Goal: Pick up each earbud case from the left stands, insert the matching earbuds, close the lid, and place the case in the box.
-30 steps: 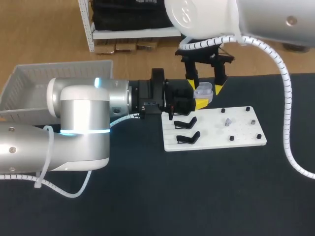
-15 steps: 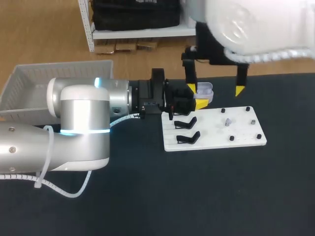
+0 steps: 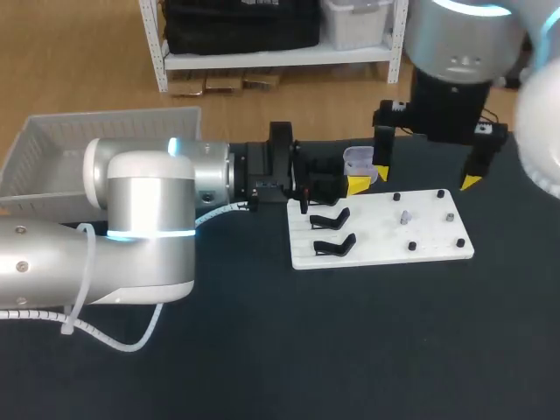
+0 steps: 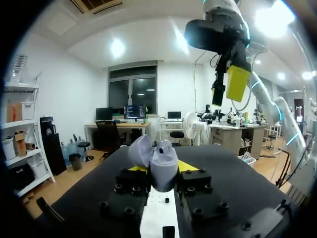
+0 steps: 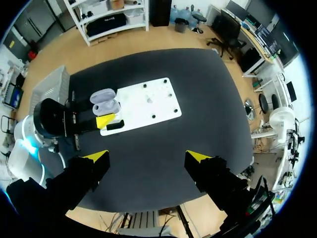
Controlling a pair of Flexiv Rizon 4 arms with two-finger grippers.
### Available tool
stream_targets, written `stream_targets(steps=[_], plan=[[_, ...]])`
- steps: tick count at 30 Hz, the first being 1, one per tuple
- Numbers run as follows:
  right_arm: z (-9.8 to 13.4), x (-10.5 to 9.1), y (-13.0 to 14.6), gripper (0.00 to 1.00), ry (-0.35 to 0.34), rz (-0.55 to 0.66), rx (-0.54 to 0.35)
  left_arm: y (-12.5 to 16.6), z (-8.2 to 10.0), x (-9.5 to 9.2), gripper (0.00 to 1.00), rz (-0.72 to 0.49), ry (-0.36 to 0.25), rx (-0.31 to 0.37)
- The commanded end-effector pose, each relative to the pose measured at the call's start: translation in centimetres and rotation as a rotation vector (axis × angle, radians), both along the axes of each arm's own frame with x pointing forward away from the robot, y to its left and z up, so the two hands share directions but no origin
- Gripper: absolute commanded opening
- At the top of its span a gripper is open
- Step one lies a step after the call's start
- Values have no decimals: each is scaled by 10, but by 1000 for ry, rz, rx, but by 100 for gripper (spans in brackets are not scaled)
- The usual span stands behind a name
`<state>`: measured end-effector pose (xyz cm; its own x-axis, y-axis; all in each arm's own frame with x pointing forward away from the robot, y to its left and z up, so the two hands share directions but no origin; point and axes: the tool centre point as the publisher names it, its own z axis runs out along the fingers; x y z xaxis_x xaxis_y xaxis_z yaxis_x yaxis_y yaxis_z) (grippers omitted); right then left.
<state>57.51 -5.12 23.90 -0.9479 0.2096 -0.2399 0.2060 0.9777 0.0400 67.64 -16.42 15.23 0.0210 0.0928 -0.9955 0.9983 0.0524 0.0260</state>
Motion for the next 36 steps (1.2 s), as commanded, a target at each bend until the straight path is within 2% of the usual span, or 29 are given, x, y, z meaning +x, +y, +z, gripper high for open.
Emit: stream_targets(steps=[1, 9, 11, 13, 14, 16, 19, 23, 30, 36], plan=[[-2, -5, -5, 100, -85, 18, 71, 0, -2, -2, 0, 9, -7, -9], [-2, -5, -5, 100, -85, 18, 71, 0, -2, -2, 0, 9, -7, -9], [-23, 0, -9, 100, -108, 16, 101, 0, -2, -2, 0, 9, -7, -9], [-42, 6, -16, 100, -109, -1, 88, 0, -2, -2, 0, 9, -7, -9], [-49, 9, -19, 100, -130, 0, 115, 0, -2, -2, 0, 9, -7, -9], [-63, 16, -26, 100, -170, -19, 106, 0, -2, -2, 0, 9, -7, -9], [-82, 27, -37, 100, -167, -63, 151, 0, -2, -2, 0, 9, -7, -9], [-109, 45, -44, 100, -167, -103, 160, 0, -2, -2, 0, 9, -7, -9], [-153, 76, -43, 100, -170, -111, 141, 0, -2, -2, 0, 9, -7, -9], [-177, 102, -35, 100, -206, -63, 125, 0, -2, -2, 0, 9, -7, -9]])
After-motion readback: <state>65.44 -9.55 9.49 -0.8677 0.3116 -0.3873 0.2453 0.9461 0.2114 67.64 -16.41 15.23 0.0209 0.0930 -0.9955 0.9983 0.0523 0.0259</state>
